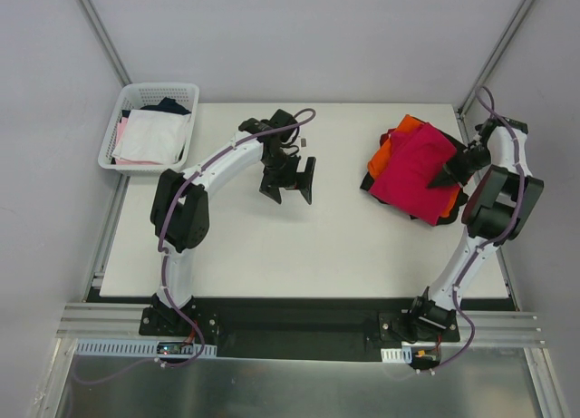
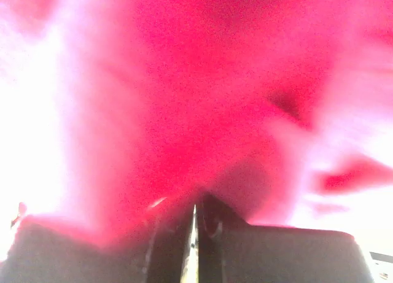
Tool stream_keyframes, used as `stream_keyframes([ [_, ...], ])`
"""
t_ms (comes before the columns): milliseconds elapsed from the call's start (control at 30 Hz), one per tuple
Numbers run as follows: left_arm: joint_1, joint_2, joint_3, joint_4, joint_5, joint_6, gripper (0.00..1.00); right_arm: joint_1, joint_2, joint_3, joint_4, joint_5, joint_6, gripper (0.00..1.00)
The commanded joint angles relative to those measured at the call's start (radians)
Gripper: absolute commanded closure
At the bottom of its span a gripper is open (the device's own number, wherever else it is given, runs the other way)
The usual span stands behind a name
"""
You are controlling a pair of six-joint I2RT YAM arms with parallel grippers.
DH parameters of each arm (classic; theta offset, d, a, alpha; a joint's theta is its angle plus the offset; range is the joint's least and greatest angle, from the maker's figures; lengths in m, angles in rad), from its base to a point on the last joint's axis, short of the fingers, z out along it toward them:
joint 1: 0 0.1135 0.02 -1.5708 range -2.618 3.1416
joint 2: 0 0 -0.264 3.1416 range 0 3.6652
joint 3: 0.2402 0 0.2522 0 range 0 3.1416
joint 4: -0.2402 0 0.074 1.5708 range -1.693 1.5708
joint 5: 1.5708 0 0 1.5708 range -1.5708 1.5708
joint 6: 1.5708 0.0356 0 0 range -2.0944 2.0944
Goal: Fold and stack the t-shirts
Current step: Neatly place the folded tshirt to the corner
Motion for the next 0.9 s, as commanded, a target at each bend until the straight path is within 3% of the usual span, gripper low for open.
stream_keyframes([
  [0, -0.007, -0.043, 0.025, -0.005, 0.023, 0.0, 0.01, -0.043, -0.06, 0.026, -0.075, 0.142, 0.0, 0.99],
  [67, -0.007, -0.04, 0.027, -0.005, 0.027, 0.003, 0.01, -0.049, -0.068, 0.026, -0.069, 0.114, -0.015, 0.99],
  [233, -0.007, -0.041, 0.025, -0.003, 0.028, 0.006, 0.01, -0.05, -0.126, 0.001, 0.046, -0.121, -0.023, 0.98],
  [367, -0.007, -0.041, 0.022, -0.003, 0.028, 0.006, 0.01, -0.04, -0.144, 0.072, 0.093, -0.296, 0.019, 0.99],
  [500, -0.007, -0.04, 0.027, -0.005, 0.031, 0.006, 0.01, -0.002, -0.154, 0.179, 0.104, -0.315, 0.052, 0.99],
  [567, -0.007, -0.04, 0.027, -0.005, 0.03, 0.006, 0.01, 0.011, -0.169, 0.207, 0.109, -0.286, 0.085, 0.99],
  [700, -0.007, -0.043, 0.022, -0.003, 0.028, 0.004, 0.01, 0.067, -0.175, 0.279, 0.034, -0.017, 0.065, 0.99],
  [867, -0.009, -0.047, 0.016, -0.003, 0.022, 0.003, 0.01, 0.169, -0.199, 0.201, 0.007, 0.217, 0.0, 0.99],
])
